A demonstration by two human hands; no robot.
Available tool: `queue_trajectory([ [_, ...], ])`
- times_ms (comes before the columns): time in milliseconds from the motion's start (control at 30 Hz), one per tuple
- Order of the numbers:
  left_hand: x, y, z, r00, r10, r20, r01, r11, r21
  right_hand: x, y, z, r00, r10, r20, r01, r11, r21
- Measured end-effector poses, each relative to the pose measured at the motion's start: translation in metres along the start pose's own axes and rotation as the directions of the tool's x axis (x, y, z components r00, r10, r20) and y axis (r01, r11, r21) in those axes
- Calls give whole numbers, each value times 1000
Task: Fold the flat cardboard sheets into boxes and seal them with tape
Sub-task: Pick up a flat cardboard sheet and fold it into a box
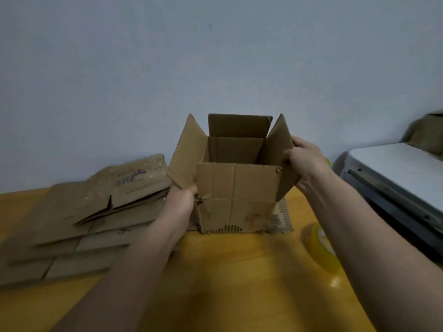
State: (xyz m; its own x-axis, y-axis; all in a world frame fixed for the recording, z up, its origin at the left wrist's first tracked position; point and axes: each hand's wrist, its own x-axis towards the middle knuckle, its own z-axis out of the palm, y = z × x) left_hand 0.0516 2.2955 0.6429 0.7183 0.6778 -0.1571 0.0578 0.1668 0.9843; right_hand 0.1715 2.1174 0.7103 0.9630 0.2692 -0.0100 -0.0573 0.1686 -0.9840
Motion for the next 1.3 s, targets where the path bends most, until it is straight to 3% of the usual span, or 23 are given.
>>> queue_trajectory([
  [200, -79, 29, -7, 996, 59, 66, -54, 996, -64, -64, -25, -12, 999, -15, 30, 17, 998, -61],
  [367, -124, 35, -23, 992, -127, 3, 127, 992, -14, -93, -29, -20, 980, 170, 104, -151, 973, -173],
  [500, -134, 16, -43, 976, -215, -22, 211, 970, -118, -96, -11, -28, 984, 159, 78, -146, 979, -142],
  [600, -131, -7, -53, 966, -147, -214, 95, 968, -234, -90, 4, -35, 988, 130, 87, -117, 983, -141],
  [667, -129, -16, -61, 878, 58, -475, -83, 996, -33, -86, 12, -40, 998, 9, 69, 13, 951, -309],
  [700, -128, -17, -65, 814, 223, -536, -156, 973, 167, -86, 15, -44, 992, -100, 74, 124, 846, -518],
  [733, -128, -17, -68, 748, 416, -517, -220, 891, 398, -86, 19, -47, 967, -216, 132, 241, 627, -741],
  [767, -128, -16, -69, 678, 609, -412, -268, 726, 633, -88, 24, -49, 916, -328, 231, 340, 331, -880],
  [800, -128, -14, -67, 624, 749, -225, -303, 497, 813, -92, 28, -49, 849, -392, 354, 403, 47, -914],
  [833, -129, -10, -64, 616, 788, -15, -346, 287, 893, -94, 31, -49, 796, -392, 461, 441, -145, -885],
  [867, -128, -7, -59, 635, 757, 156, -394, 144, 908, -97, 34, -48, 777, -367, 512, 473, -195, -859],
  [900, -128, -4, -55, 667, 700, 256, -428, 79, 900, -100, 38, -48, 768, -347, 538, 525, -139, -840],
  [933, -126, -3, -54, 709, 639, 298, -448, 82, 890, -106, 41, -48, 780, -336, 528, 572, 39, -819],
  [1000, -123, -1, -53, 770, 585, 252, -486, 284, 826, -118, 45, -50, 835, -316, 450, 546, 569, -615],
  [1033, -122, -1, -54, 775, 595, 213, -517, 402, 756, -122, 46, -52, 861, -308, 405, 489, 717, -496],
  [1067, -121, -1, -56, 778, 598, 193, -542, 484, 687, -126, 47, -52, 870, -296, 395, 463, 763, -450],
  [1133, -118, 0, -57, 795, 564, 223, -557, 533, 637, -131, 55, -51, 860, -267, 434, 479, 714, -510],
  [1300, -108, 6, -43, 746, 587, 316, -540, 255, 802, -126, 64, -38, 869, -276, 411, 482, 659, -578],
])
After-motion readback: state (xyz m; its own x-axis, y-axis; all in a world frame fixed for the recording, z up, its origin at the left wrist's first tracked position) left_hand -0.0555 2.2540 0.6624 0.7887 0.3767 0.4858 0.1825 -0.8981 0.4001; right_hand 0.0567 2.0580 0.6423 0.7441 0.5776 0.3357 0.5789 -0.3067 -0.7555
